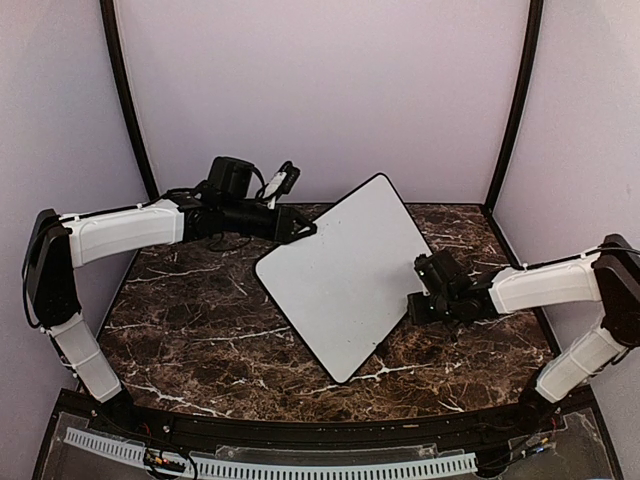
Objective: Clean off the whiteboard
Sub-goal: Move the whiteboard to the center of the board.
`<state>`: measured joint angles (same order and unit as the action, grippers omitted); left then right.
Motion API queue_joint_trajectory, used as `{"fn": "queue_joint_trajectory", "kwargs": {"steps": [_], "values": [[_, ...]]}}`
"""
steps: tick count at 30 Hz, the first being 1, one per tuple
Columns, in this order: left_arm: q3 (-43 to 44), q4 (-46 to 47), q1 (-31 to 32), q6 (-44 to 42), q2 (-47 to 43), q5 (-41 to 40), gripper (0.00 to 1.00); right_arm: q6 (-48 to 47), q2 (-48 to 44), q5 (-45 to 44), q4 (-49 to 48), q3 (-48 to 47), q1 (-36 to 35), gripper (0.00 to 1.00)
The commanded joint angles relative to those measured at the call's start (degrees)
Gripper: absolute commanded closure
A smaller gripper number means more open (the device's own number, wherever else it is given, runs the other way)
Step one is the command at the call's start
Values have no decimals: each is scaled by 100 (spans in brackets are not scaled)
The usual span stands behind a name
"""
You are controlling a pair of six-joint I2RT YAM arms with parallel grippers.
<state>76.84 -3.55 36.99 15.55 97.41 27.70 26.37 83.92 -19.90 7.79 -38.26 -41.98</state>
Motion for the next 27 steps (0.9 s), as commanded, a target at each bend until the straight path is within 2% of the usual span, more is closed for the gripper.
{"fn": "queue_joint_trajectory", "kwargs": {"steps": [1,9,13,20,27], "values": [[-125,-383,119,-96,-82,-47,66,-396,232,-85,64,-252,-45,45],[-157,-378,114,-129,-211,-244,41,-625,489,164,4,-315,21,45],[-180,-378,110,-131,-281,-367,34,-639,591,249,42,-381,86,45],[-253,-316,106,-123,-401,-549,26,-597,607,347,186,-399,215,46],[-337,-188,38,-56,-514,-578,25,-514,384,361,361,-355,318,49]]}}
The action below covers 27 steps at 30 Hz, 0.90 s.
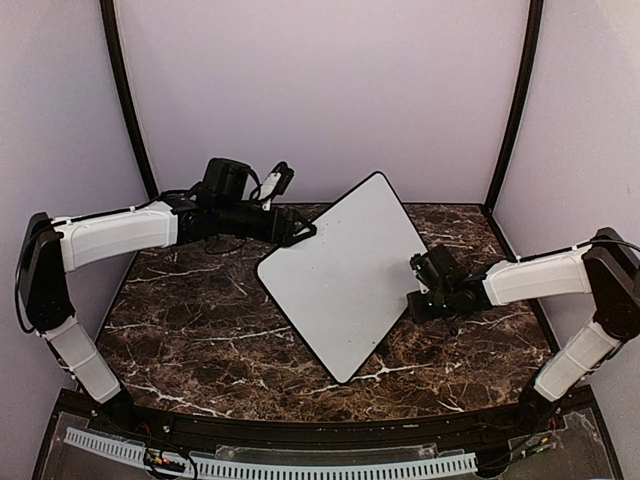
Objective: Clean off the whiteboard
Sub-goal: Move the whiteboard to the center of the board.
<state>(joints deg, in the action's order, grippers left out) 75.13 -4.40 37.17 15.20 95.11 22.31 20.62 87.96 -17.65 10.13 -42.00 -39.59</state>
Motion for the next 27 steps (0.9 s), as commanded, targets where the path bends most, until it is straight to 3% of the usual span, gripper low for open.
{"fn": "queue_joint_trajectory", "kwargs": {"steps": [1,16,27], "values": [[-171,-89,12,-15,-292,-41,25,64,-6,145,151,16,95,50],[-507,412,-60,42,-694,-4,22,-180,583,376,-40,-405,189,51],[-745,789,-164,121,-982,-101,21,-410,582,633,-357,-388,170,61]]}}
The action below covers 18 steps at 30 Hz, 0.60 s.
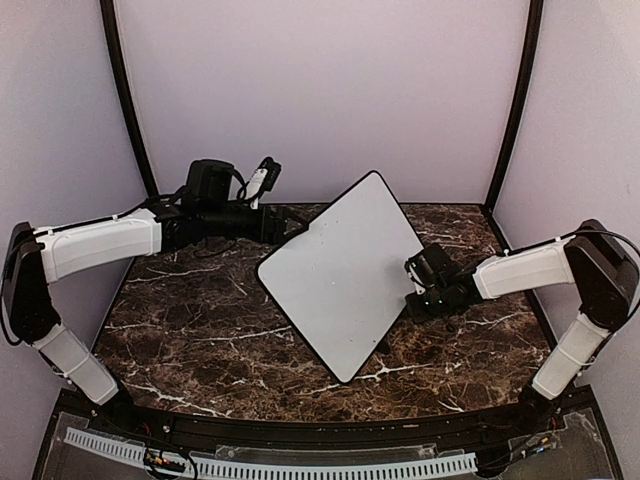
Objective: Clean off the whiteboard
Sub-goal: Move the whiteboard to the center of the board.
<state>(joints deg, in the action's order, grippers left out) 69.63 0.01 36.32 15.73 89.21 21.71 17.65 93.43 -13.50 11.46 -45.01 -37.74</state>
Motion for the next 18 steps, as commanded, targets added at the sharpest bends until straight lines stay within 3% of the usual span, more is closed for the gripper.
{"fn": "queue_joint_trajectory", "kwargs": {"steps": [1,3,7,18], "values": [[-243,411,-98,88,-416,-73,21,-131,16,273,-540,-60,-33,64],[-270,443,-132,103,-470,-111,20,-184,-29,407,-671,-7,-76,73],[-282,434,-163,138,-477,-230,20,-244,-76,486,-843,53,-211,80],[-523,516,-302,286,-831,-1128,19,0,55,619,-951,70,-691,88]]}}
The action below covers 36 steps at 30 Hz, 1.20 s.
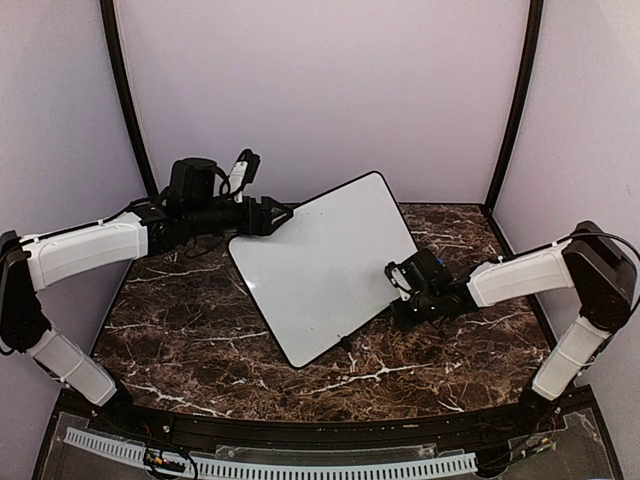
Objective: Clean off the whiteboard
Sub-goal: Move the whiteboard to the center of the board.
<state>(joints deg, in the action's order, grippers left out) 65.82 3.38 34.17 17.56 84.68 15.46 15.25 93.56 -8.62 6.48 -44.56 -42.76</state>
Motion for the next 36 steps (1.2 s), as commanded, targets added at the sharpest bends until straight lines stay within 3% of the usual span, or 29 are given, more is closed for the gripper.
{"fn": "queue_joint_trajectory", "kwargs": {"steps": [1,9,17,36], "values": [[-163,194,-104,114,-416,-670,19,334,48,131,-459,26,-247,88],[-669,438,-206,299,-1018,-2069,11,1350,409,-260,-444,-224,-734,88],[-978,581,-233,417,-1449,-2940,8,1920,994,-699,-285,-814,-985,92],[-1089,673,-356,517,-1625,-3014,8,2179,2493,-1431,165,-2807,-976,97]]}}
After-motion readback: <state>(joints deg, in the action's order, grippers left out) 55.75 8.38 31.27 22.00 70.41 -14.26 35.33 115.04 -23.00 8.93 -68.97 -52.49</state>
